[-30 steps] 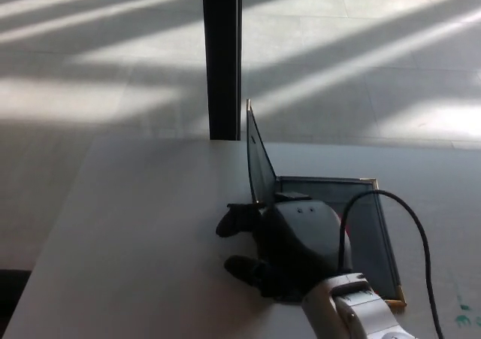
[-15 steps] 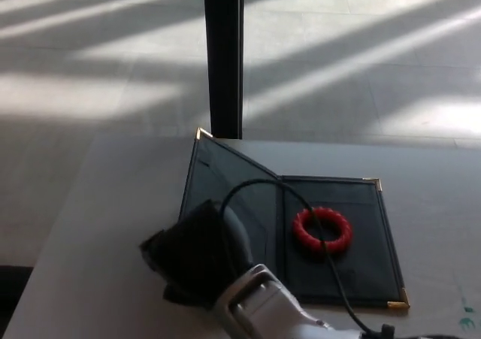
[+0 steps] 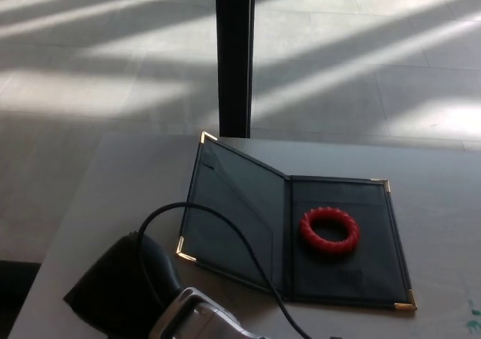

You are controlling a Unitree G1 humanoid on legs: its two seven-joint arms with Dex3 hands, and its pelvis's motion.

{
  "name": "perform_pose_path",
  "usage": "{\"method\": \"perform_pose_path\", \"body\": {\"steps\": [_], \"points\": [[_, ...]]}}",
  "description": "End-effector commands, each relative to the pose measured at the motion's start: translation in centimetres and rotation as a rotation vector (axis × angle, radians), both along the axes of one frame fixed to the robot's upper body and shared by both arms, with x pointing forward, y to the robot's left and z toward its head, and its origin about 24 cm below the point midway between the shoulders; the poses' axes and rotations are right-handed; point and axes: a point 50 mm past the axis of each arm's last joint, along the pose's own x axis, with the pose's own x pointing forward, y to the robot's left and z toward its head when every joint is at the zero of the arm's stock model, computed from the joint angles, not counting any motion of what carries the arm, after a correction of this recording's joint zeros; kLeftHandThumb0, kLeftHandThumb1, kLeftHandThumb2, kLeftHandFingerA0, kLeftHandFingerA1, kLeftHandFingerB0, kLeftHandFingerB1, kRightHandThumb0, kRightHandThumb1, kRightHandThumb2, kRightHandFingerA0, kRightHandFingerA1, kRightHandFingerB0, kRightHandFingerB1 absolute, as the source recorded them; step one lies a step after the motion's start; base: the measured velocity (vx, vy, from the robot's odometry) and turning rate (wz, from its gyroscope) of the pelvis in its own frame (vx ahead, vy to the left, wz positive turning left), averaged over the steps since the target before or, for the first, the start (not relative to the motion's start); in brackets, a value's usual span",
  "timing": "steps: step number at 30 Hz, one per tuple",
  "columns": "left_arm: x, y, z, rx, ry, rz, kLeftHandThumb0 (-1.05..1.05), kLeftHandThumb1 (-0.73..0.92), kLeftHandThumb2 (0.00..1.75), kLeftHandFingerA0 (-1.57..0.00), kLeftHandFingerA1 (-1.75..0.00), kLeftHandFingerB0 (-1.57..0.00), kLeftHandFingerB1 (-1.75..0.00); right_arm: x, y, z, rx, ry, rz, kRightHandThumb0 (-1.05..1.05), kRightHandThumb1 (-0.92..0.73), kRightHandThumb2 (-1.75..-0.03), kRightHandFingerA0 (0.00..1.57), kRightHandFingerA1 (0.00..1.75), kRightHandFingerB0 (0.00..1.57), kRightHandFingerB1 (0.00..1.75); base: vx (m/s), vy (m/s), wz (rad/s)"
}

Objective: There is a diary kept infront of the robot and the robot uses its right hand to grab its cover and puses it to the left to open it.

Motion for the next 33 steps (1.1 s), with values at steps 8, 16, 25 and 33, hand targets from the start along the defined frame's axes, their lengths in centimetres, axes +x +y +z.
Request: {"method": "perform_pose_path", "body": {"steps": [8,16,25,33], "points": [[-0.6,0.5,-0.2,0.014,0.033,0.016,-0.88,0.92,0.97,-0.44,-1.21,-0.41,-1.04,-0.4,-0.5,1.3,-0.009,0.037,0.028,-0.54,-0.55,-0.58,1.0,0.75,0.86,0.66,0.0,0.0,0.0],[-1.2,0.4,-0.8,0.005,0.051,0.037,-0.87,0.92,0.97,-0.47,-1.19,-0.43,-1.03,2.3,-4.1,7.6,0.209,0.138,-0.062,-0.54,-0.4,-0.88,1.01,1.0,0.86,0.87,0.0,0.0,0.0],[-2.0,0.6,-1.3,0.009,0.064,0.028,-0.87,0.92,1.0,-0.44,-1.22,-0.38,-0.98,3.7,-13.5,13.1,0.655,0.389,-0.156,-0.49,-0.53,-0.94,0.79,0.87,0.63,0.73,0.0,0.0,0.0],[-2.7,0.7,-1.8,-0.006,0.058,0.047,-0.79,0.87,1.34,-0.61,-1.06,-0.53,-0.93,4.0,-24.6,15.0,0.91,0.415,-0.268,-0.48,-0.75,-0.62,0.74,0.66,0.58,0.53,0.0,0.0,0.0]]}}
